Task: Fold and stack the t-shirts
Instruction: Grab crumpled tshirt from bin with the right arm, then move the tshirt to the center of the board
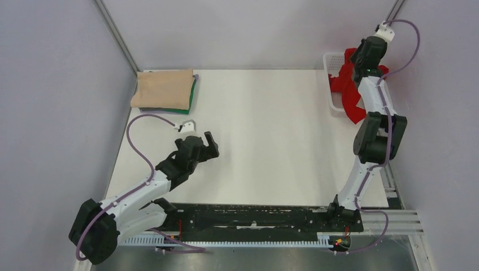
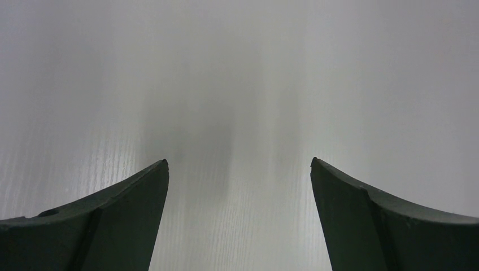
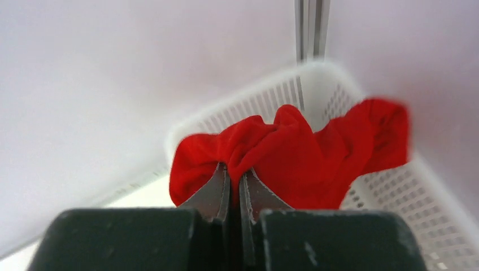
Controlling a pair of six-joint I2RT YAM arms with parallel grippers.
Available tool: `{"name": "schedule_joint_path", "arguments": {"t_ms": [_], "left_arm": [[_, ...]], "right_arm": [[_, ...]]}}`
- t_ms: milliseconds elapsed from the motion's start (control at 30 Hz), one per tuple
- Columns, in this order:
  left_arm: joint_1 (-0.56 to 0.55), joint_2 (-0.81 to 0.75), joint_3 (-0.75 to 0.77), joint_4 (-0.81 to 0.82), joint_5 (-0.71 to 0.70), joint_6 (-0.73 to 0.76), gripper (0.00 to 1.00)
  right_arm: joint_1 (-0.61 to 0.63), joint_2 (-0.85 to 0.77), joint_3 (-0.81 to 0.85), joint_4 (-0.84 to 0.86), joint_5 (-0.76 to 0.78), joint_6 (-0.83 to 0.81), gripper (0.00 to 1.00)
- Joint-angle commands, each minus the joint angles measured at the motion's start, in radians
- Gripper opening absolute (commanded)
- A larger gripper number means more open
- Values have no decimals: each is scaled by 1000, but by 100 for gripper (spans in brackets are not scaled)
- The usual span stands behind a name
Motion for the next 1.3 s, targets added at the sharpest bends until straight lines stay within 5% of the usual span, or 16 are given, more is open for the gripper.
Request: {"name": "schedule_joint_path", "arguments": {"t_ms": [0,233,400,733,967,1133,1233,1267], "left_arm": [[-2,-97,-8,-13,-47,-56,100],[-2,-211,-21,-90,-66,-92,100],[-2,-244,26,-300,-171,-168,100],[-2,-322,88,-564,-211,-240,100],[-2,-425,51,-618,-215,-296,100],[-2,-430,50,-587,-188,-266,100],[-2,-389,62,-562,-154,-240,100],[-2,-372,65,-546,-126,-232,100]], "right_arm": [[-2,-296,-25,89,-100,-77,0],[32,-523,-32,65,-401,-5,0],[218,-676,-59,46,-449,-117,0],[501,-750,-186,94,-676,-8,0],[540,-826,-527,81,-637,-114,1],[534,-869,-965,94,-182,-158,21],[529,-835,-1034,53,41,-157,88],[529,-834,-1035,40,95,-156,98]]}}
